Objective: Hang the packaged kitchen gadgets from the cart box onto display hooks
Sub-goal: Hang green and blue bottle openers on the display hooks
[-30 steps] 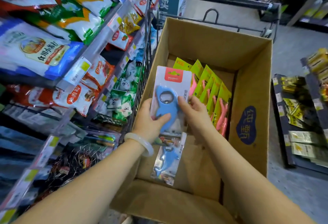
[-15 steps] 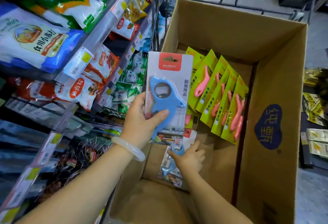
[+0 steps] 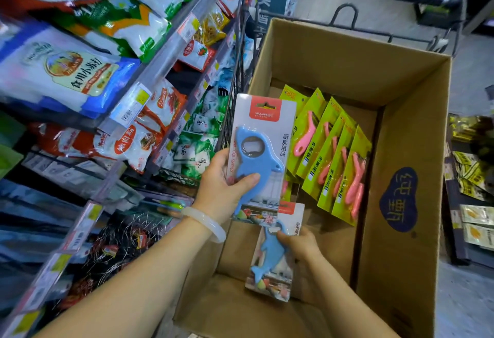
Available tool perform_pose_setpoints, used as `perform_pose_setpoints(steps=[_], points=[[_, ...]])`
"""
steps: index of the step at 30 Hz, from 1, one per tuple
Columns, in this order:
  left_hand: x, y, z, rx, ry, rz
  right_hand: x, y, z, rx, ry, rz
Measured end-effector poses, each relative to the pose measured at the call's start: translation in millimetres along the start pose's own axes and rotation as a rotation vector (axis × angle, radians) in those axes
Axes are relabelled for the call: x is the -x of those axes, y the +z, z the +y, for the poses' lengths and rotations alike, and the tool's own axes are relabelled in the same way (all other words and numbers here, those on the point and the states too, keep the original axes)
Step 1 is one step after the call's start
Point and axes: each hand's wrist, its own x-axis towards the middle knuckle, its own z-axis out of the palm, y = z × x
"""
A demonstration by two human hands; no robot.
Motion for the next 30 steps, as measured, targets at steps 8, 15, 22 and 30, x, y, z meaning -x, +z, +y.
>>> perform_pose_setpoints(steps=[8, 15, 22, 30], points=[[8, 3, 13, -0.027, 0.04, 0.138, 63, -26, -75, -0.004, -0.312, -0.245], [37, -15, 39, 0.024, 0.143, 0.378, 95, -15, -138, 0.173, -0.67, -0.267], [99, -59, 62, 0.031, 0.205, 0.529, 155, 28, -139, 0.188, -0.887, -0.455], [262, -134, 84, -0.044, 0.311, 0.804, 285, 106, -69, 0.319, -0.983, -0.818]])
